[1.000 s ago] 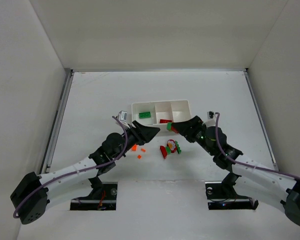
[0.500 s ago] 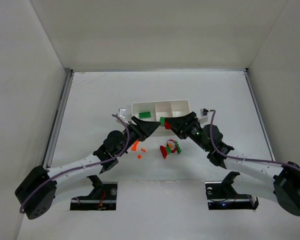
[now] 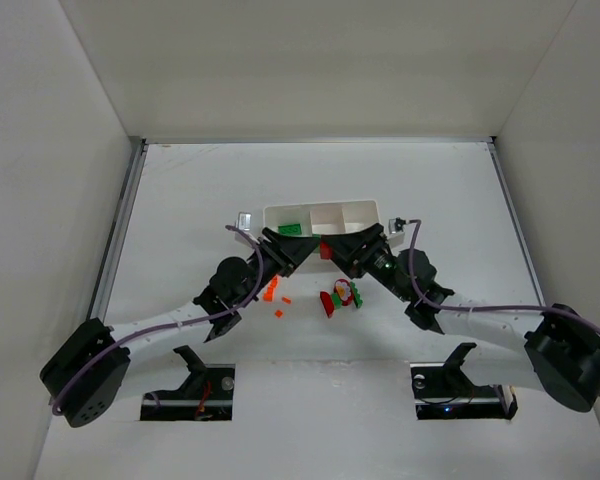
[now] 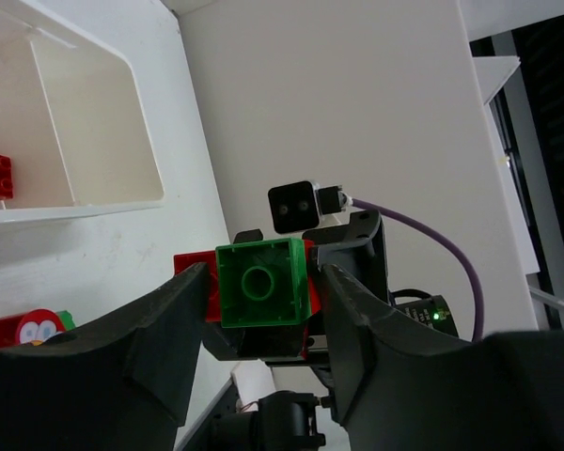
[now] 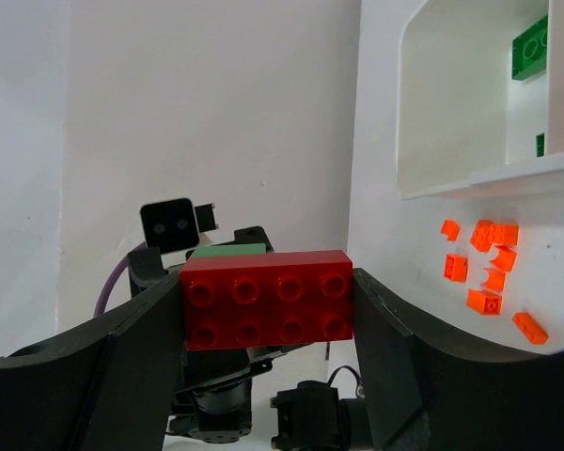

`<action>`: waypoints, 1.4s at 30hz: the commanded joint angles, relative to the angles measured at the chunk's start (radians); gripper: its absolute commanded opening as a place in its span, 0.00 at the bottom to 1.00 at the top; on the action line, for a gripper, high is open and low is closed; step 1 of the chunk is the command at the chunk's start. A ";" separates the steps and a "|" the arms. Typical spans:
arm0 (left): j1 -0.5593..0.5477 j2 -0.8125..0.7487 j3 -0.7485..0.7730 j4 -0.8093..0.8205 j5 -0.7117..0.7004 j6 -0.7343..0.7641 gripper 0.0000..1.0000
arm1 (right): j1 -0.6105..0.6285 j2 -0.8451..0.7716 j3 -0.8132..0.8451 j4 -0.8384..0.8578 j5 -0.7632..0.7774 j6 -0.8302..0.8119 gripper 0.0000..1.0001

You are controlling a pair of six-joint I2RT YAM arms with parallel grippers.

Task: Sort the legos into containers by color

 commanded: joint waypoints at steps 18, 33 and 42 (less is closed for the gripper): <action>0.090 -0.056 0.004 0.063 0.035 -0.019 0.16 | -0.013 -0.023 -0.031 0.128 -0.020 0.038 0.48; 0.251 -0.188 -0.025 -0.126 0.067 0.070 0.16 | -0.104 0.010 0.111 -0.141 -0.046 -0.162 0.48; 0.251 -0.221 -0.029 -0.201 0.035 0.127 0.17 | -0.073 0.247 0.505 -0.652 0.273 -0.609 0.48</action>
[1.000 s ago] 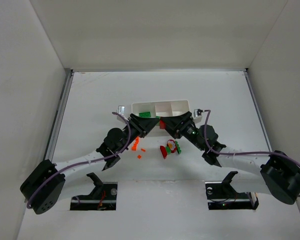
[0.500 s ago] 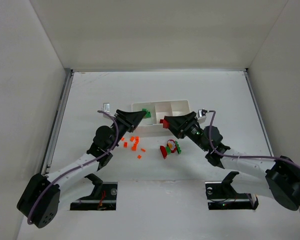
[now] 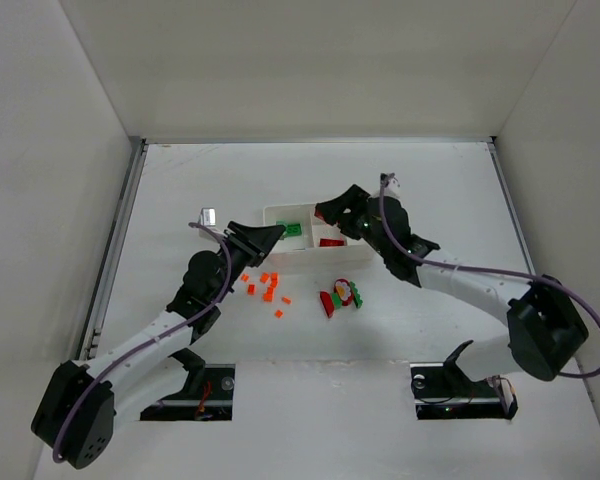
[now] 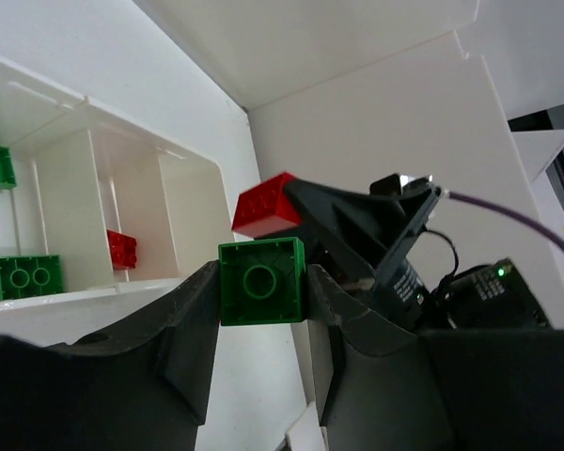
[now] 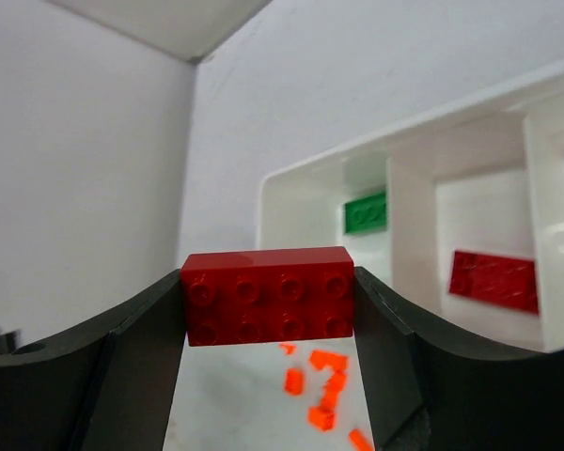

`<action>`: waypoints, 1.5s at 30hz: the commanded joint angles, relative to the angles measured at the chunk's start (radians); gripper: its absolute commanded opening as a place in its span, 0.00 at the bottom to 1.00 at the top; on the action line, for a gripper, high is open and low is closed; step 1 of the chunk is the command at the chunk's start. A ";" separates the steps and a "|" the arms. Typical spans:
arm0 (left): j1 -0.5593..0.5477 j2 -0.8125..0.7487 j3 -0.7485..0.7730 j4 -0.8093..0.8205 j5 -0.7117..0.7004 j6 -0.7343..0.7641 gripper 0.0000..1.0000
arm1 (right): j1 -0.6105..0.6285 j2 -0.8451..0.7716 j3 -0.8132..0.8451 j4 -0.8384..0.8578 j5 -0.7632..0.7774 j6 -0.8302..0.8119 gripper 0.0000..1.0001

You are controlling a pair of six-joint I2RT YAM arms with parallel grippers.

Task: Sort the legos into containers by color

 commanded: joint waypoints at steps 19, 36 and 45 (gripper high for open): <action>-0.017 0.120 0.058 0.014 -0.108 0.152 0.18 | 0.037 0.157 0.174 -0.204 0.234 -0.219 0.80; -0.038 0.424 0.291 -0.178 -0.249 0.299 0.24 | 0.231 -0.292 -0.222 -0.211 0.338 -0.278 0.40; -0.038 0.473 0.354 -0.239 -0.307 0.345 0.48 | 0.363 -0.374 -0.294 -0.471 0.416 -0.216 0.64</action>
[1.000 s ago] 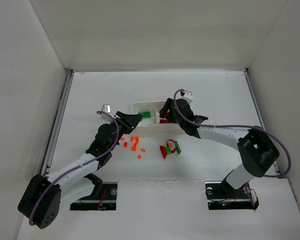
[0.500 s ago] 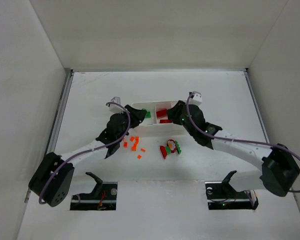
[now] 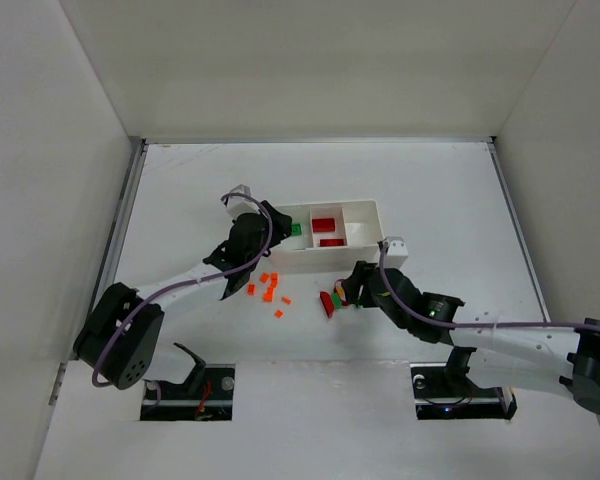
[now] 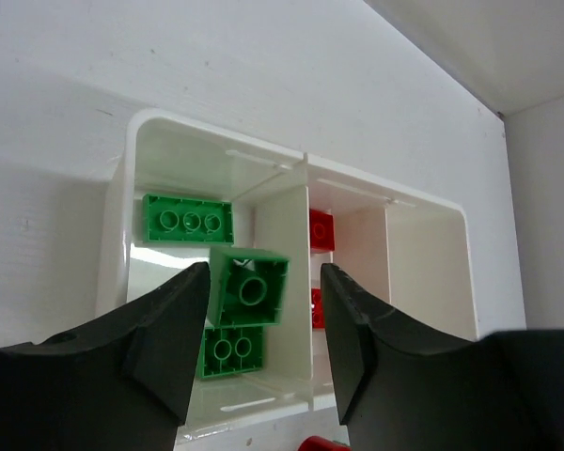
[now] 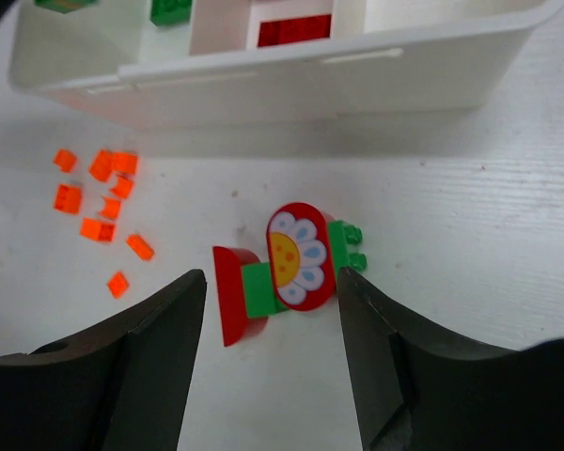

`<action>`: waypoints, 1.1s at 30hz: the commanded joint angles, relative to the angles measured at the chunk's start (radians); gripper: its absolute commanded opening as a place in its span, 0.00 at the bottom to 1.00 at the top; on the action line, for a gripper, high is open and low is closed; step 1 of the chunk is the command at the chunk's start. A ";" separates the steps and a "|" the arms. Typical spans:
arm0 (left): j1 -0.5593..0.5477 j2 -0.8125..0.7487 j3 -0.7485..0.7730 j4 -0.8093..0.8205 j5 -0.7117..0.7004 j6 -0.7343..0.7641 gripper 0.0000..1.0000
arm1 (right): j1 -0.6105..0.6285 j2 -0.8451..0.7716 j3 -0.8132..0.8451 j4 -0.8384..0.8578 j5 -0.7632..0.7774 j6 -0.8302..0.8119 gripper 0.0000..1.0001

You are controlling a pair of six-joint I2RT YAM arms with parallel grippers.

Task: Sort the legos into containers by color

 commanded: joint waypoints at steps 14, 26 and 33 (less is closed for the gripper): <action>-0.076 -0.117 0.006 -0.065 0.021 0.036 0.52 | 0.050 0.085 0.048 -0.213 -0.015 0.002 0.61; -0.225 -0.332 -0.080 -0.311 0.050 0.027 0.52 | 0.034 0.288 0.147 -0.213 -0.014 -0.043 0.55; -0.250 -0.441 -0.120 -0.460 0.052 0.000 0.53 | 0.030 0.360 0.169 -0.207 -0.020 -0.051 0.51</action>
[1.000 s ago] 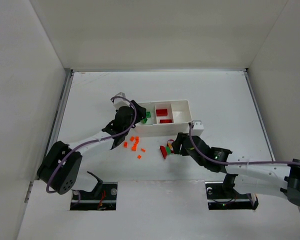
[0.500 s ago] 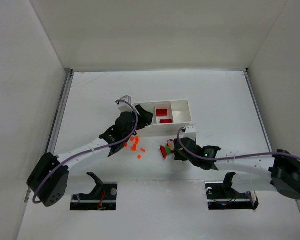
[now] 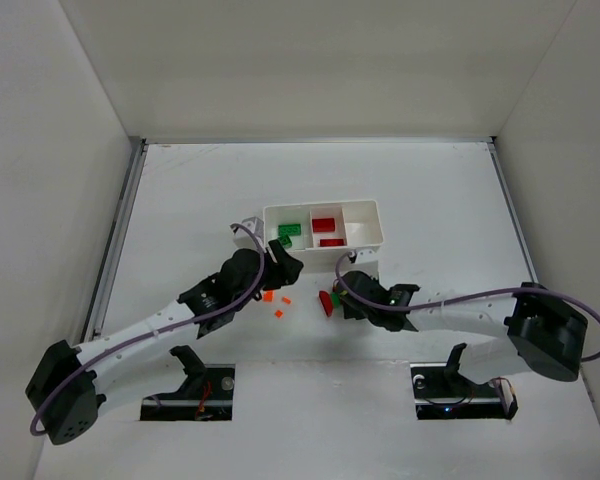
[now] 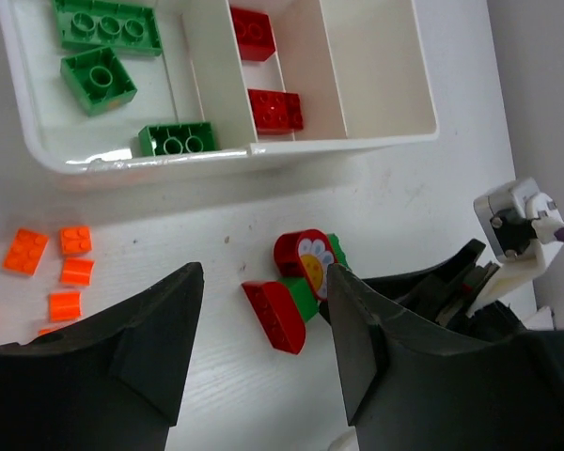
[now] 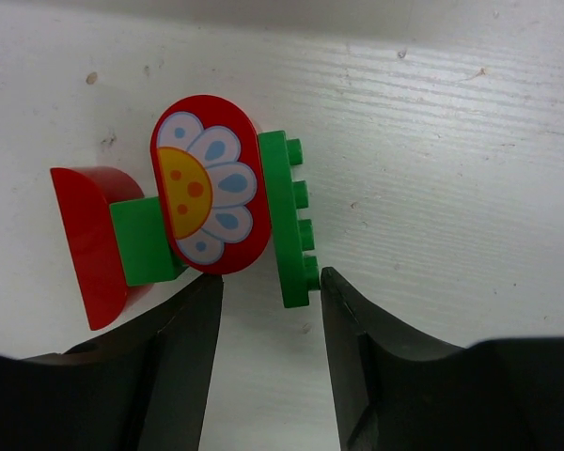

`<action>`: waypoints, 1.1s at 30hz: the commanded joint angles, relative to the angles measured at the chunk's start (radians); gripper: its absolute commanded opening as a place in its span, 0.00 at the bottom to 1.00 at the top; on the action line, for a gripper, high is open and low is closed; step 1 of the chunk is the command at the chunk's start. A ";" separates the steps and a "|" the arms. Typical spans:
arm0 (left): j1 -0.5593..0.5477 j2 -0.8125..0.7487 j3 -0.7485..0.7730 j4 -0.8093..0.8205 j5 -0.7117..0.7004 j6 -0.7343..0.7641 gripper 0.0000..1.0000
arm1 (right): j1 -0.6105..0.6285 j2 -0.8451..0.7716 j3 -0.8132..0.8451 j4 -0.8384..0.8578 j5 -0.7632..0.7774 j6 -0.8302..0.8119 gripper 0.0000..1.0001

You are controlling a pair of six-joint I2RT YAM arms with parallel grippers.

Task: Sort the legos into containers by color

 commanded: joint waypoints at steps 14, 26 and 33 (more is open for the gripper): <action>-0.035 -0.069 -0.091 -0.083 0.031 -0.079 0.59 | -0.009 -0.021 -0.007 0.091 0.012 -0.010 0.20; -0.018 -0.083 -0.183 0.213 0.174 -0.233 0.77 | -0.009 -0.161 -0.003 0.069 -0.001 -0.028 0.19; -0.031 -0.052 -0.214 0.326 0.180 -0.259 0.81 | -0.008 -0.159 0.043 0.069 -0.030 -0.048 0.19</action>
